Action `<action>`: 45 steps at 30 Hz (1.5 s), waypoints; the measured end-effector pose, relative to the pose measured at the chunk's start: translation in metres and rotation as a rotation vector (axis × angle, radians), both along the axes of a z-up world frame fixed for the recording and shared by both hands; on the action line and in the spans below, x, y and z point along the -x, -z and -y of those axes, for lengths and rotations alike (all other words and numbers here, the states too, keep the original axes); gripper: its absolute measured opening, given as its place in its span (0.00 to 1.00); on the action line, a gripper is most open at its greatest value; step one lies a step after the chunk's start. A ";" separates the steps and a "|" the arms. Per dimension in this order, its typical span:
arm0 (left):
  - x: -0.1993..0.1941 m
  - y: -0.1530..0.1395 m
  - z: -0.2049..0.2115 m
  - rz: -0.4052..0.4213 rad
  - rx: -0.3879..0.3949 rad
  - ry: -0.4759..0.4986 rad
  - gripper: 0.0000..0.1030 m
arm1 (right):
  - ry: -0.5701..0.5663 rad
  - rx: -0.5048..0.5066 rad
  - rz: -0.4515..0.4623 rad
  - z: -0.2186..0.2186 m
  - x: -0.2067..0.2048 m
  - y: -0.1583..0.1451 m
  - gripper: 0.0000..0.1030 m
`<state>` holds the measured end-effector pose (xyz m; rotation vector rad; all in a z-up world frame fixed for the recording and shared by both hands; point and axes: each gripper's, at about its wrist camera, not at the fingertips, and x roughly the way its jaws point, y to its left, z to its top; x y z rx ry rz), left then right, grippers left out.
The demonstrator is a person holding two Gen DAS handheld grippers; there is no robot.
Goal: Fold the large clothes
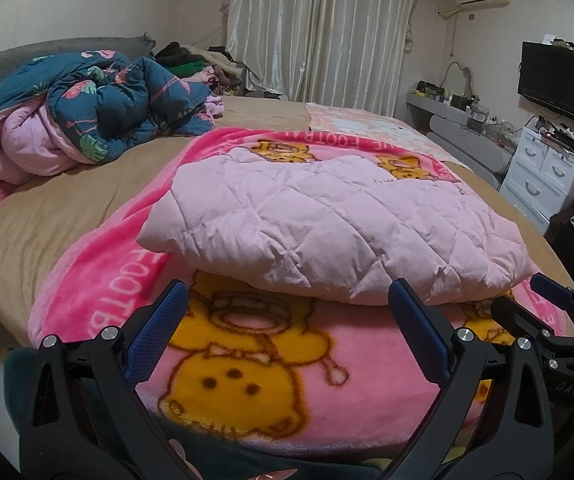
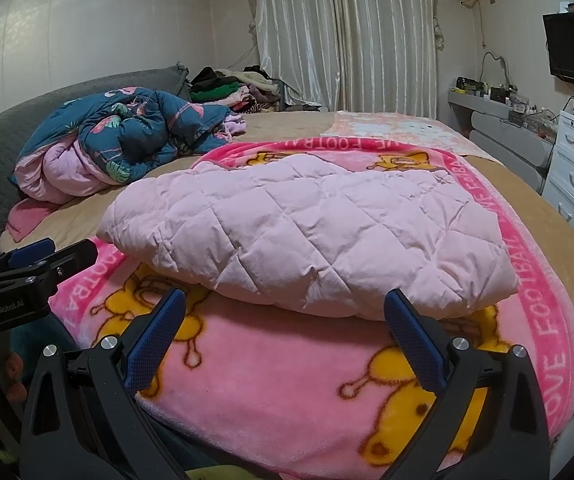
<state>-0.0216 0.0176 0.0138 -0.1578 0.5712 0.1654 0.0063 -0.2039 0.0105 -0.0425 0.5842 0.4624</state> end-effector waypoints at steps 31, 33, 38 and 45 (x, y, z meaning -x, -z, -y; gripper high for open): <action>0.001 0.001 -0.006 -0.007 -0.003 -0.011 0.91 | 0.002 -0.002 -0.001 0.002 0.000 -0.001 0.96; 0.001 0.002 -0.008 -0.007 -0.004 -0.012 0.91 | 0.002 -0.002 -0.001 0.002 0.000 -0.001 0.96; 0.001 0.002 -0.006 -0.008 -0.003 -0.010 0.91 | 0.003 -0.001 -0.002 0.003 0.000 0.000 0.96; 0.001 0.002 -0.006 -0.007 -0.004 -0.009 0.91 | 0.004 -0.003 -0.001 0.003 0.000 -0.001 0.96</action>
